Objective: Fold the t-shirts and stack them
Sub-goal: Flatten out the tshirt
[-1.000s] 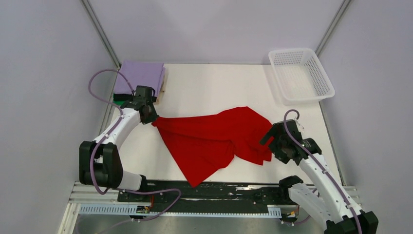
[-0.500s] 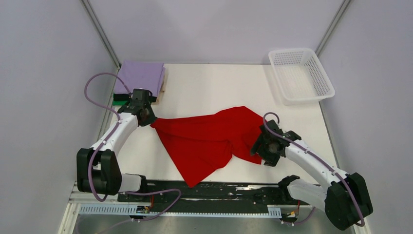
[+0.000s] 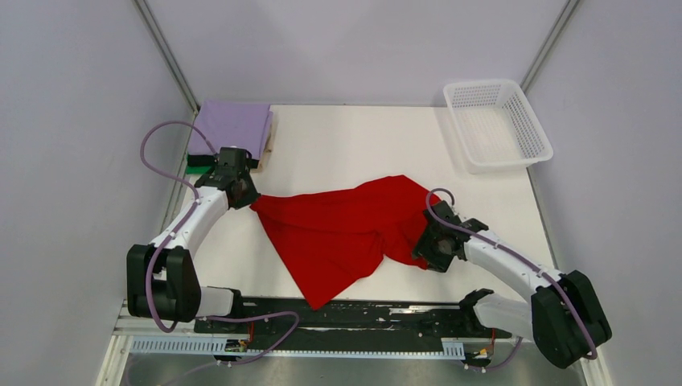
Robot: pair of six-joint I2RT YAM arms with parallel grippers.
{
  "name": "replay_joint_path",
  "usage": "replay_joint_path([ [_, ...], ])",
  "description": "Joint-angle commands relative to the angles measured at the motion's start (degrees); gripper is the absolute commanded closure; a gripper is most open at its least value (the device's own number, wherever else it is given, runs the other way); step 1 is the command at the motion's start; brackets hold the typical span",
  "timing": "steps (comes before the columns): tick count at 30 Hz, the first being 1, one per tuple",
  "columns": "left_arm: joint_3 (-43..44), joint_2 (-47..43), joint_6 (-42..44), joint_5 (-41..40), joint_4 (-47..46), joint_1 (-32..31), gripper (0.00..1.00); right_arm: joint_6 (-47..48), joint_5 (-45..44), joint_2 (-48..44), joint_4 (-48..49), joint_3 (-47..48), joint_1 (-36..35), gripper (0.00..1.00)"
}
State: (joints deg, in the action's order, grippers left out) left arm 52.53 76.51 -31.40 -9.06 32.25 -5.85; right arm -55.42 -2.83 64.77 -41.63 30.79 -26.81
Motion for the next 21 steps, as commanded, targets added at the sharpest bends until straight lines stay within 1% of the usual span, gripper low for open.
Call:
replay_joint_path([
  [1,-0.08,-2.0,-0.09,0.45,-2.07,0.4,1.0,-1.55,0.07,2.24,3.11,0.52,-2.71,0.52],
  [2,-0.09,-1.98,-0.01,0.45,-2.09,0.4,1.0,-2.2,-0.55,2.69,2.84,0.85,-3.38,0.56],
  [6,-0.1,-2.04,0.14,0.61,-2.06,0.4,1.0,-3.96,-2.77,4.64,1.6,2.19,-5.0,0.67],
  [9,-0.14,-2.13,0.12,0.68,-2.05,0.4,1.0,-4.47,-4.62,5.63,-0.19,3.6,-5.97,0.77],
  [14,-0.11,-2.87,0.27,0.78,-1.88,0.4,1.0,-4.98,-7.78,4.03,-4.04,6.04,-6.32,0.95],
  [18,-0.55,-5.26,-0.6,2.02,-2.71,0.4,1.0,-4.14,-9.91,-1.85,-5.49,8.96,-6.33,0.98],
  [21,-1.04,-8.18,-1.4,5.91,-4.74,0.4,1.0,-1.97,-15.1,-6.28,-5.54,12.13,-6.18,0.99],
])
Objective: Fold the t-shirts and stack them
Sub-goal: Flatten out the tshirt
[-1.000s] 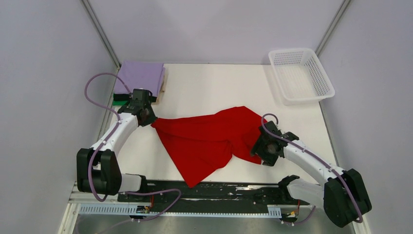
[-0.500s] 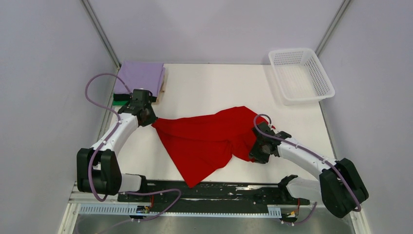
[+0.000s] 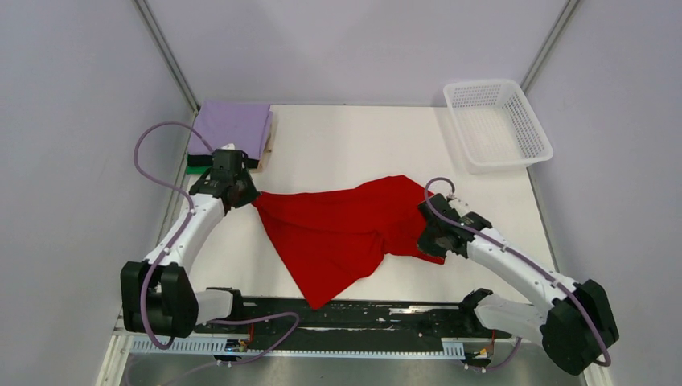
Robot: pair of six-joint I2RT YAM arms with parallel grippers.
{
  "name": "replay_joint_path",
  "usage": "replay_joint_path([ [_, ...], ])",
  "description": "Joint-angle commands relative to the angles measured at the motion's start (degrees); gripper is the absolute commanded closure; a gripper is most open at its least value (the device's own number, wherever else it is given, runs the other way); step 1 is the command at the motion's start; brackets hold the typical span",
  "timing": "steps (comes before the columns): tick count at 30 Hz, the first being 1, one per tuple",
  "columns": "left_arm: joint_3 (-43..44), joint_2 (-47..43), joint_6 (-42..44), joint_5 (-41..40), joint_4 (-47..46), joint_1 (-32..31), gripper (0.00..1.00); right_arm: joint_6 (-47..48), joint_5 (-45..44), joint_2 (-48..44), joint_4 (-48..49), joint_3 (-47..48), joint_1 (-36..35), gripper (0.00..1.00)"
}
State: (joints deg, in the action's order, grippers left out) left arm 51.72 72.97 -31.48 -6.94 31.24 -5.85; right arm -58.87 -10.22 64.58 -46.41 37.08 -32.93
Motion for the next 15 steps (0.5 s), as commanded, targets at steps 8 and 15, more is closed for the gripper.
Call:
replay_joint_path([
  [8,4.82,-6.41,-2.67,5.95,-2.62,0.4,1.0,12.62,-15.0,-8.4,1.97,18.79,8.33,0.99],
  [15,12.62,-7.41,-2.03,6.25,-0.14,0.35,1.0,22.31,-11.51,-7.97,9.69,29.36,18.32,1.0],
])
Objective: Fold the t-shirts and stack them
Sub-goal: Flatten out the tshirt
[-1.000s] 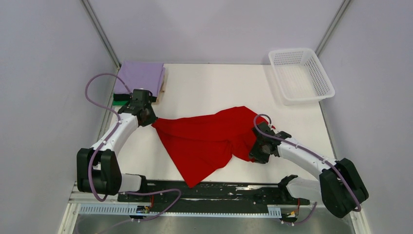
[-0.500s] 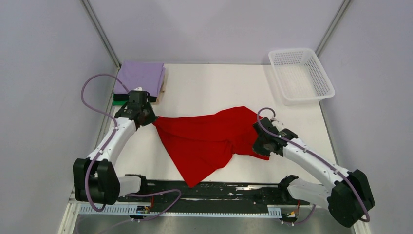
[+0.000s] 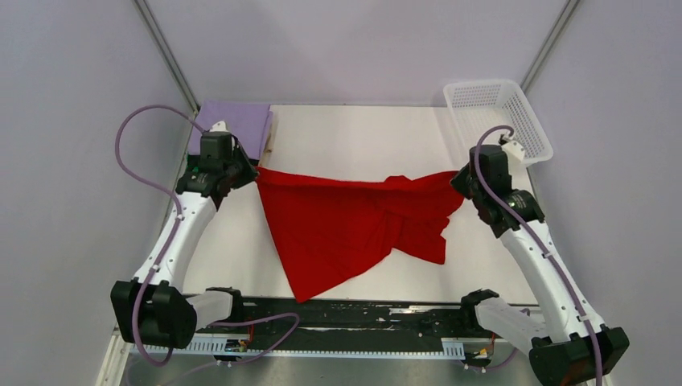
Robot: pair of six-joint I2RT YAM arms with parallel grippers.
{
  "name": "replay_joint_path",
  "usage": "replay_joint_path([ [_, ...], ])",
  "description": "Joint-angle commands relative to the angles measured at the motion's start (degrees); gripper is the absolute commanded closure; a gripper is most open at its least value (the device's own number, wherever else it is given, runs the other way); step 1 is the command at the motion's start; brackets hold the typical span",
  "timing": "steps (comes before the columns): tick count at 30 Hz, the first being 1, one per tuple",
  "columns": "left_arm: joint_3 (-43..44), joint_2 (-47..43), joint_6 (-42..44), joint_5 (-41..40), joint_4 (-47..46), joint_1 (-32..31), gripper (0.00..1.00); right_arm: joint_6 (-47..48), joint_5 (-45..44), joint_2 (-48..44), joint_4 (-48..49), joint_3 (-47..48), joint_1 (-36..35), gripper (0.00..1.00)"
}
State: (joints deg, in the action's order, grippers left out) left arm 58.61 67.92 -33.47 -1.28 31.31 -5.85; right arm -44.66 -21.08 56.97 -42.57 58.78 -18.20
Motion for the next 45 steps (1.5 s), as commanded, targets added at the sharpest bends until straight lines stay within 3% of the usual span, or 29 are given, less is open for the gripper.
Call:
replay_joint_path([
  [1,7.77,-2.54,0.19,0.5,0.79,0.37,1.0,9.26,-0.71,-0.48,5.97,9.66,4.3,1.0],
  [11,22.57,-12.54,3.17,3.1,4.25,0.4,1.0,19.66,3.84,-4.53,6.62,30.33,5.24,1.0],
  [23,49.64,-17.72,6.41,6.23,15.39,0.4,1.0,25.25,25.49,-4.42,0.56,59.05,5.27,1.0],
  [30,60.06,-17.61,7.55,8.36,19.15,0.4,1.0,26.54,29.16,-3.9,-1.73,68.88,5.28,1.0],
  [36,56.98,-16.28,6.74,9.1,18.05,0.4,1.0,28.81,23.53,-2.59,-0.48,65.47,5.27,1.0],
  [45,30.29,-14.42,3.81,0.66,10.12,0.4,1.0,37.12,3.68,1.47,13.97,42.14,5.27,1.0],
])
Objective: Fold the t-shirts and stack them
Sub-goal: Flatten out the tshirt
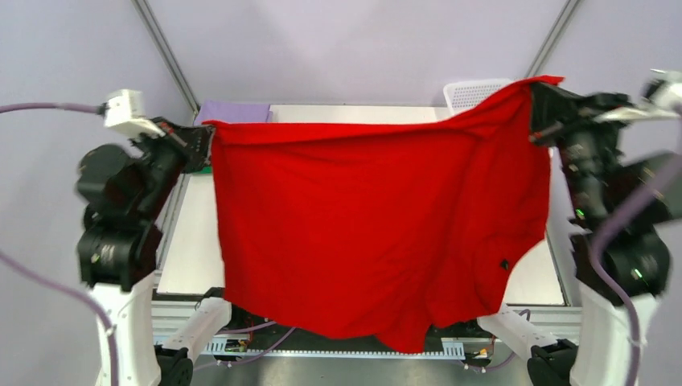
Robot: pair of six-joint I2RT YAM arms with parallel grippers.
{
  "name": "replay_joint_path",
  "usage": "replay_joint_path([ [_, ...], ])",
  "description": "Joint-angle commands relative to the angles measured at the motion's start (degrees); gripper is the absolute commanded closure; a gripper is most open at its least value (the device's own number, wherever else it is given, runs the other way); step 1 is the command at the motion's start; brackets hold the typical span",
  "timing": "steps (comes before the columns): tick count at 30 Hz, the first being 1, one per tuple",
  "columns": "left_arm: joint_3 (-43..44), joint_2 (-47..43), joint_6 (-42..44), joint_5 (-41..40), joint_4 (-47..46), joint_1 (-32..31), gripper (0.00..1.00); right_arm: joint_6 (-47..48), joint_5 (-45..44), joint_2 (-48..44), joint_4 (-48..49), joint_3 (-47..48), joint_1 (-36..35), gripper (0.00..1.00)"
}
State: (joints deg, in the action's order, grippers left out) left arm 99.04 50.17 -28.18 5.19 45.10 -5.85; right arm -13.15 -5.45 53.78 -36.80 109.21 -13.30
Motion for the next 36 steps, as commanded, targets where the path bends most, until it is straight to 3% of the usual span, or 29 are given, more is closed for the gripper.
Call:
replay_joint_path([
  [1,-12.54,4.75,-2.19,-8.03,-5.21,0.38,1.0,5.99,-13.5,5.82,9.58,-11.15,0.38,0.99],
  [4,-24.18,9.15,-4.13,-11.06,-9.65,0.4,1.0,4.77,-14.4,10.81,12.35,-20.05,0.32,0.98],
  [8,-32.23,24.41,-7.41,-14.91,-17.45,0.4,1.0,0.8,-14.67,20.62,18.53,-30.13,0.9,0.97],
  [11,-29.08,35.89,-7.37,-16.68,-22.25,0.58,1.0,-2.84,-16.15,32.08,23.11,-31.59,1.63,0.97],
  [14,-20.57,50.0,-6.55,-16.48,-22.61,0.96,0.95,-5.23,-17.27,44.95,23.78,-24.8,2.16,0.94],
  [16,-13.55,56.91,-6.06,-16.08,-21.16,1.09,0.74,-4.44,-16.92,53.24,23.79,-17.9,2.22,0.88],
  [17,-9.18,58.78,-5.99,-15.76,-20.18,1.09,0.49,-3.87,-16.27,57.16,23.55,-14.43,2.29,0.83],
  [18,-7.0,62.3,-6.11,-15.31,-19.28,1.1,0.34,-3.39,-15.59,60.89,22.23,-10.15,2.31,0.67],
  [19,-3.02,63.63,-6.1,-14.03,-17.4,1.1,0.1,-3.33,-15.01,64.34,20.28,-5.88,2.31,0.56],
  [22,0.96,66.42,-6.36,-9.62,-15.91,1.03,0.01,-3.89,-14.77,70.12,12.79,3.51,2.18,0.3],
  [25,0.01,64.3,-5.85,-6.23,-16.76,0.9,0.0,-4.45,-15.02,65.85,12.01,-0.96,2.14,0.03],
  [26,-0.65,62.47,-5.53,-4.92,-16.83,0.7,0.0,-4.82,-14.33,63.62,11.97,-3.61,2.13,0.0],
  [36,-22.12,44.46,-3.8,-1.44,-19.78,-6.88,0.0,-18.08,-2.68,34.79,11.75,-41.76,2.29,0.0],
])
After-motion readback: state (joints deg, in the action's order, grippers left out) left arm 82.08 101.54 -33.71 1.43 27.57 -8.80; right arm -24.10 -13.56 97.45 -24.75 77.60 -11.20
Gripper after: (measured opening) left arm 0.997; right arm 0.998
